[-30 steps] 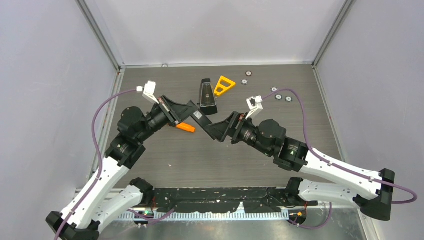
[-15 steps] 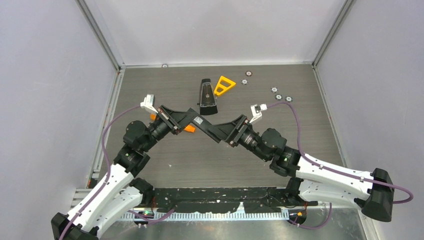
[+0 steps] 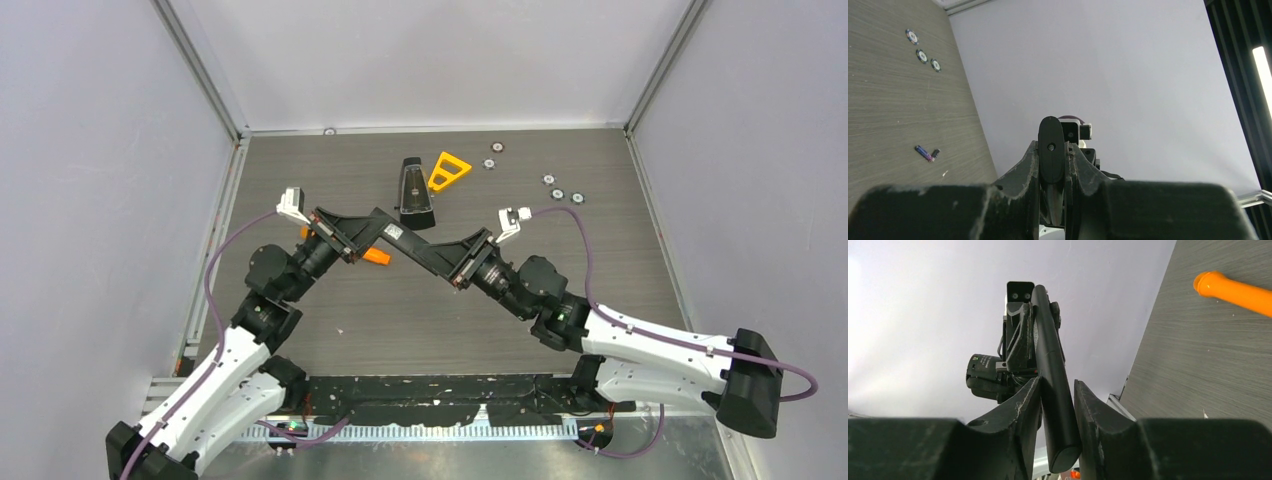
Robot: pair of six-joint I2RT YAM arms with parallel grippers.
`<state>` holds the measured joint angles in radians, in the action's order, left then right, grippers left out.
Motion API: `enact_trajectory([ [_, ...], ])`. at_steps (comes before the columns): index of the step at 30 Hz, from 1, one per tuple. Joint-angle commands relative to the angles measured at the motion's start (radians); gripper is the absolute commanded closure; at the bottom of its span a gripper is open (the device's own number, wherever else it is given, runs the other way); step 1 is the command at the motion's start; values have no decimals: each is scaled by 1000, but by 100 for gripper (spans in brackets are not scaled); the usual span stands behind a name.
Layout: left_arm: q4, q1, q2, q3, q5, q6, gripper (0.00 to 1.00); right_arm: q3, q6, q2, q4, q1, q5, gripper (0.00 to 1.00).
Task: Load the batteries into the remote control
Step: Remove the battery cover from the remote control.
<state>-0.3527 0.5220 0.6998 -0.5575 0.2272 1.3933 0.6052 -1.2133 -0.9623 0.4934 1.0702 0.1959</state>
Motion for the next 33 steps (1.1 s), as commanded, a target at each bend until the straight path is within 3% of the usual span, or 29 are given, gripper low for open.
enact_trajectory([
  [1, -89, -5, 26, -4, 20, -30, 99, 71, -9, -9, 36, -6, -10, 67],
  [3, -93, -7, 33, -6, 39, -50, 83, 80, -16, -10, 18, -17, -26, 74],
  [4, -93, -7, 34, -4, 46, -62, 62, 81, -19, -10, 11, -24, -31, 75],
  [5, -94, -7, 32, 0, 54, -77, 50, 81, -25, -10, 8, -34, -42, 77],
  [8, -100, -17, 35, 6, 110, -139, 34, 73, -40, -16, 8, -58, -79, 81],
  [10, -83, -28, 54, -5, 170, -181, 32, 57, -52, -24, 33, -82, -124, 81],
  [15, -63, -47, 96, -19, 266, -223, 45, 25, -47, -21, 52, -129, -241, 79],
  [23, -130, -54, 154, -9, 290, -180, 51, 49, -19, -33, -13, -156, -301, 75],
  [27, -169, -54, 176, -3, 311, -161, 64, 45, -32, -57, -11, -157, -309, 75],
  [33, -110, -54, 159, 0, 305, -183, 95, 43, -31, -69, -31, -166, -300, 73],
])
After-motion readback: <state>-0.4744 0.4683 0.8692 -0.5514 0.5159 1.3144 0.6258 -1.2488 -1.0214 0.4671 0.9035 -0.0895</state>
